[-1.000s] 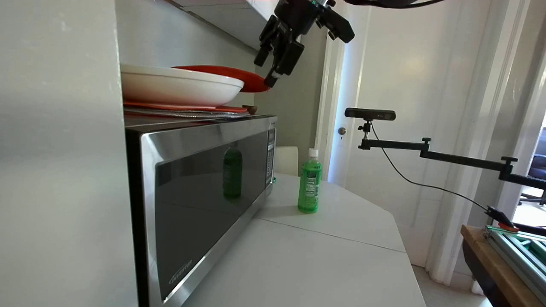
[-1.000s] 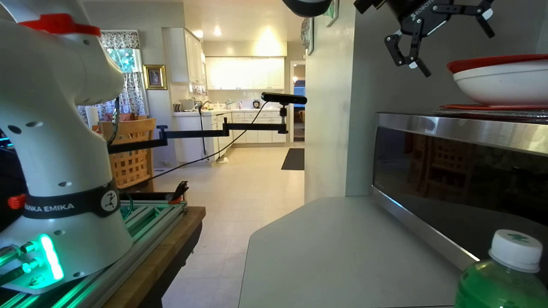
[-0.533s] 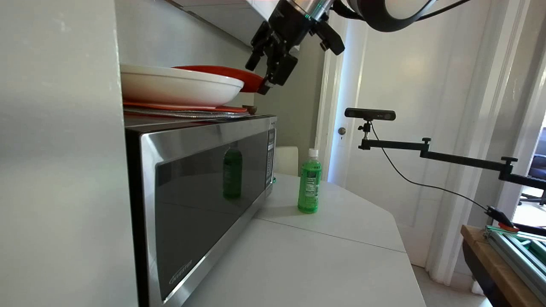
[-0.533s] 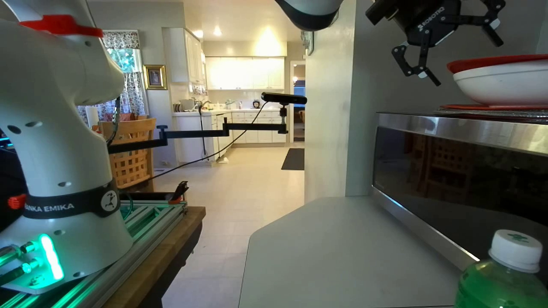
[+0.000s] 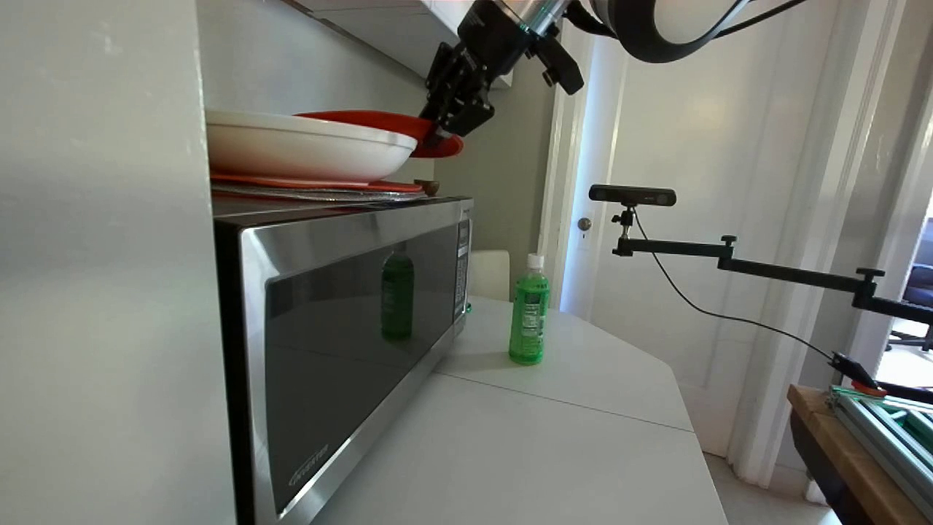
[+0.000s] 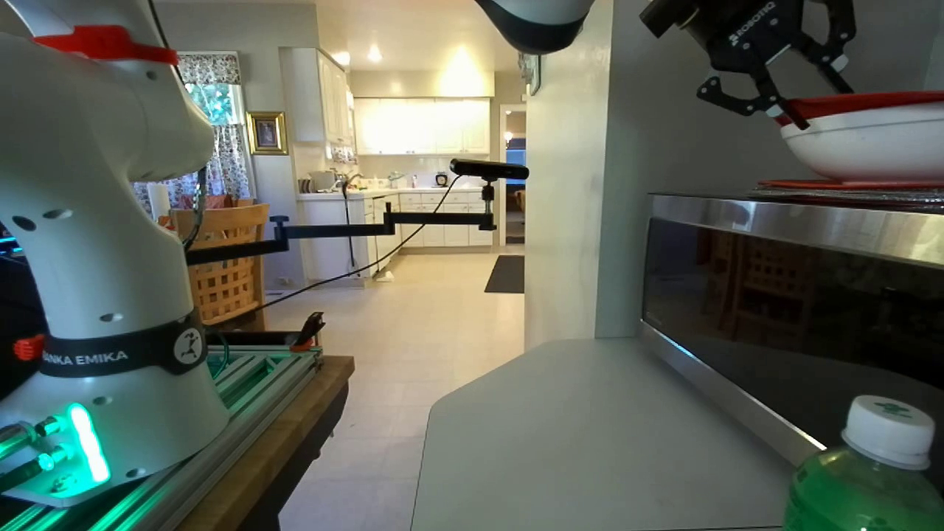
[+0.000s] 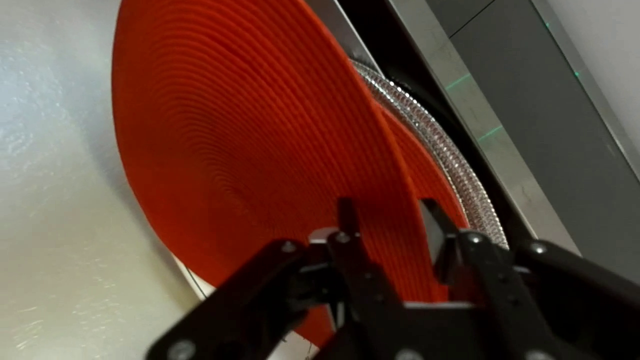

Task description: Pick up the red mat from the top of the microwave and put it on the counter, then pick up the bottle from the counter and put it on top of the microwave

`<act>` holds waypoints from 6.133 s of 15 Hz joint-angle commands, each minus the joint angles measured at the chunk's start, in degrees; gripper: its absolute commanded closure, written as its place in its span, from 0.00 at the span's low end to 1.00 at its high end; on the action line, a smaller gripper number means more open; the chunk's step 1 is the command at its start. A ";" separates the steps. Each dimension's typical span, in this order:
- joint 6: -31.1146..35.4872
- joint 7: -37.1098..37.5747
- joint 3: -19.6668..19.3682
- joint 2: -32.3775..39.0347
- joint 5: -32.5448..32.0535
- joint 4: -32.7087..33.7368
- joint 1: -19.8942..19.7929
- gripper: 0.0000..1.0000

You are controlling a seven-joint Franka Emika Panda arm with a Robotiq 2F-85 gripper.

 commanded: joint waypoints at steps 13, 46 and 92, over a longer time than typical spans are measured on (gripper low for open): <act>0.24 -0.45 0.32 -6.00 -0.53 -2.66 0.09 0.99; -50.67 -50.35 -7.82 -35.35 31.91 -13.72 14.22 0.99; -47.83 -35.79 1.36 -16.28 25.80 -4.88 5.54 0.00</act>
